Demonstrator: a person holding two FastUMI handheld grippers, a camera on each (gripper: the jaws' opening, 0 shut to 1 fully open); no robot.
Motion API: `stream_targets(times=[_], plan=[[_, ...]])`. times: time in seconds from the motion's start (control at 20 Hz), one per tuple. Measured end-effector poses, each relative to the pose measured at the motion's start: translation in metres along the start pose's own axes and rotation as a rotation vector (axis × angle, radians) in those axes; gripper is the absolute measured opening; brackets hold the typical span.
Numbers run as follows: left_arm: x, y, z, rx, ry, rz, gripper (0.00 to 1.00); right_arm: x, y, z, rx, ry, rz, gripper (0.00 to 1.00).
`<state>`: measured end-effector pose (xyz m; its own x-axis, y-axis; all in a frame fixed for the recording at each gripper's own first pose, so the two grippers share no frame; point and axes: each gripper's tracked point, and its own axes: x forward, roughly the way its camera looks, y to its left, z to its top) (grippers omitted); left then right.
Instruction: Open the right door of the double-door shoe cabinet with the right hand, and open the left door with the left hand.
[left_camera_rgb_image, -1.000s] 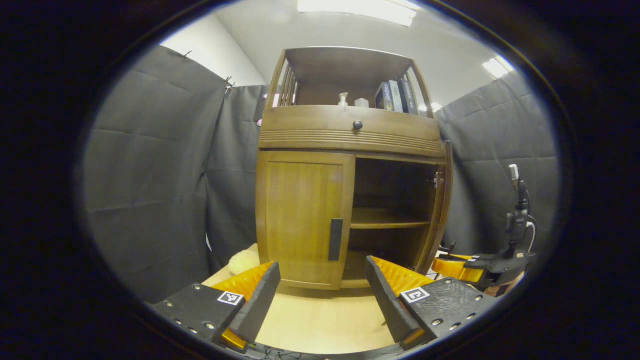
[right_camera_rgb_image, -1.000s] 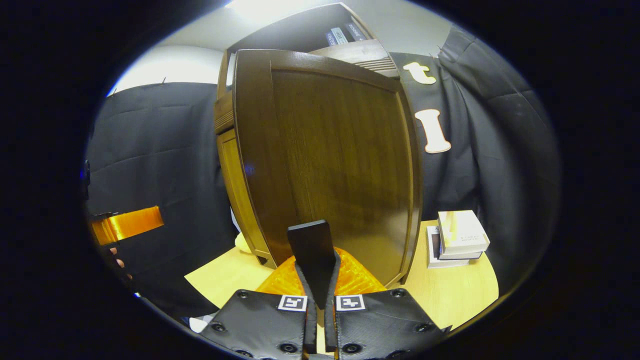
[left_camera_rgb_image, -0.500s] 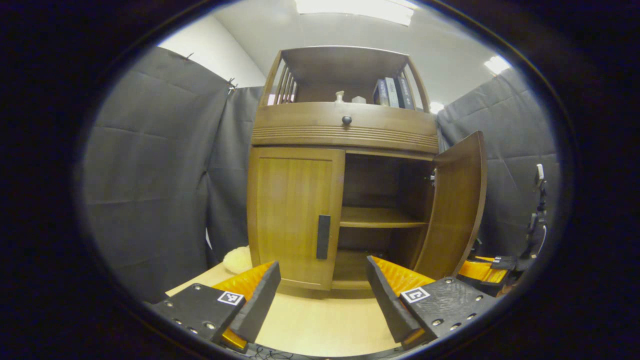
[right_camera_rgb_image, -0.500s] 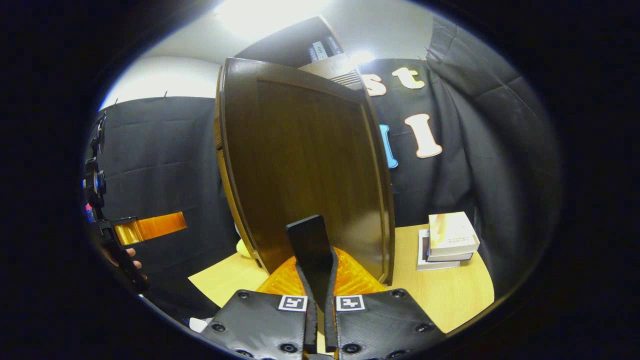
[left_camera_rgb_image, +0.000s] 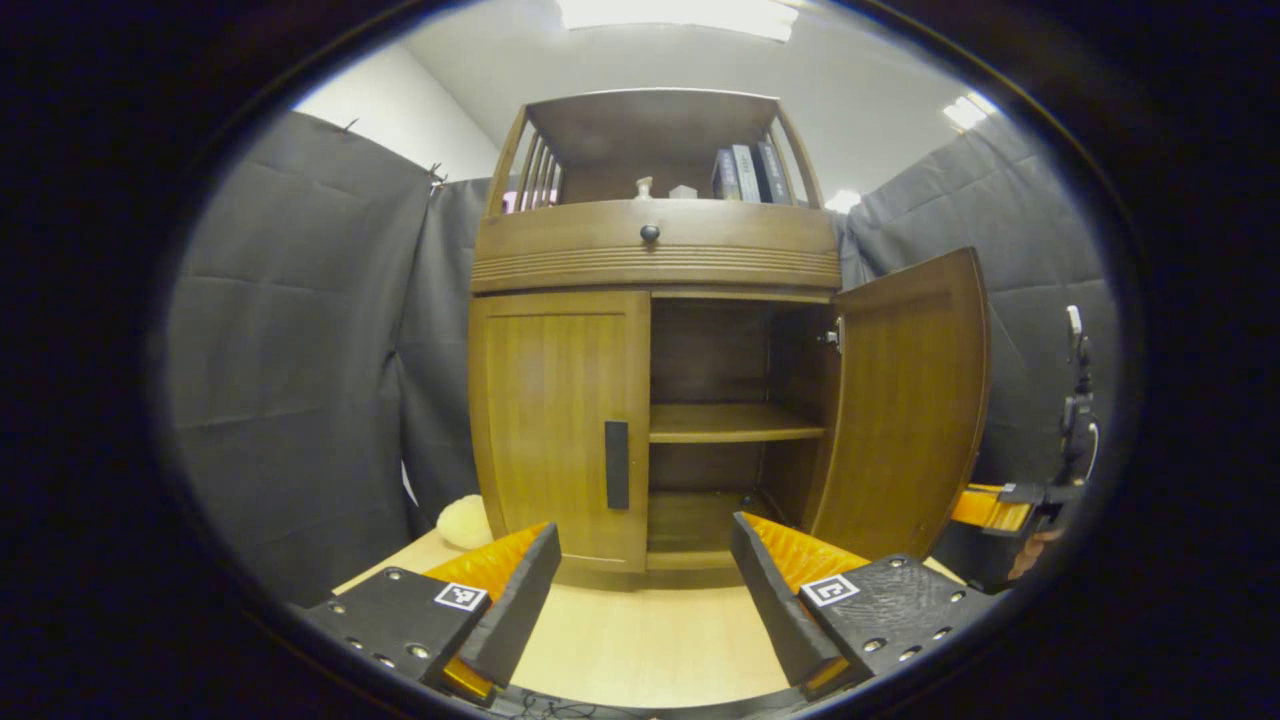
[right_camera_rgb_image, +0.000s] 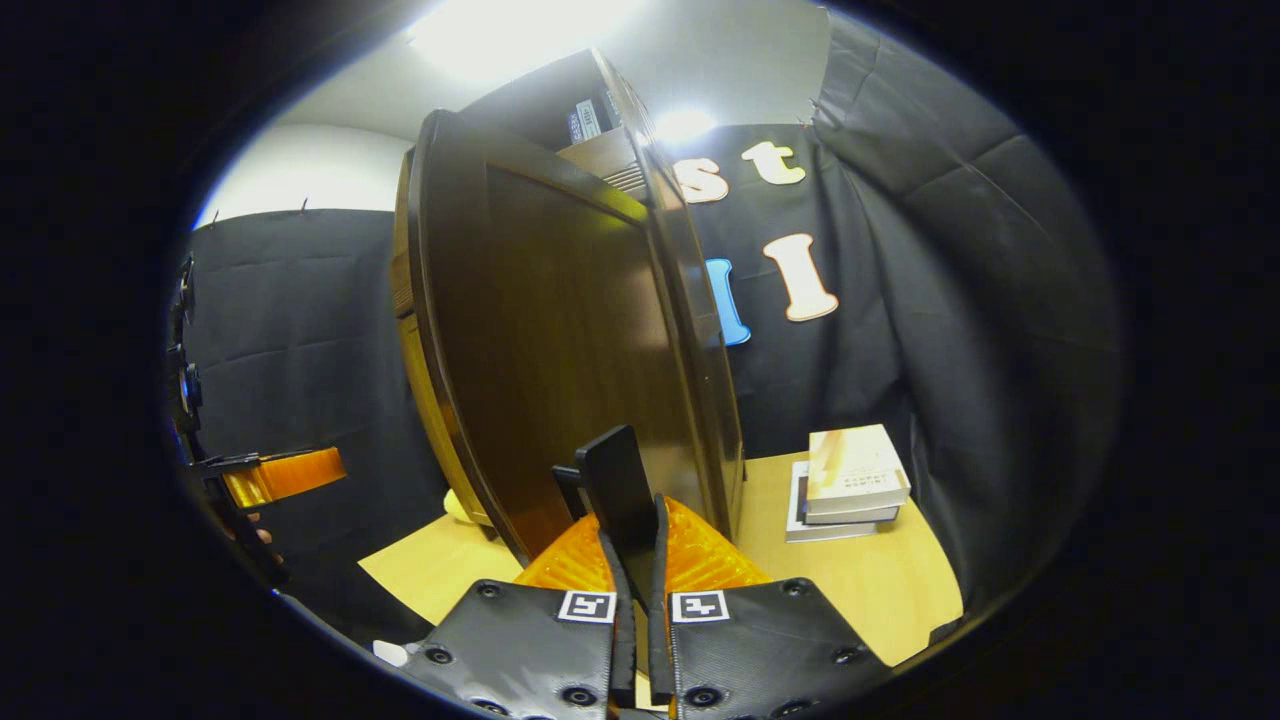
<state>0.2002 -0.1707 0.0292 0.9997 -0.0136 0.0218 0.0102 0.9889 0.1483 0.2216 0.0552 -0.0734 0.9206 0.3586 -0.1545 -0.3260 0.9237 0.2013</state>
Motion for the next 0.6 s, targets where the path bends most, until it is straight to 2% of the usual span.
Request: stream_targets(times=[0.2,0.35,0.6], plan=[[-0.008,-0.007,-0.006,-0.027,0.013,-0.029,1.00,-0.002,-0.018,0.005,-0.003,-0.014,-0.058,0.04],[-0.013,-0.010,-0.010,-0.030,0.034,-0.037,1.00,-0.001,-0.017,0.005,0.036,-0.011,-0.050,0.04],[-0.019,-0.022,-0.007,-0.037,0.037,-0.082,1.00,-0.002,-0.026,0.006,0.014,-0.016,-0.088,0.06]])
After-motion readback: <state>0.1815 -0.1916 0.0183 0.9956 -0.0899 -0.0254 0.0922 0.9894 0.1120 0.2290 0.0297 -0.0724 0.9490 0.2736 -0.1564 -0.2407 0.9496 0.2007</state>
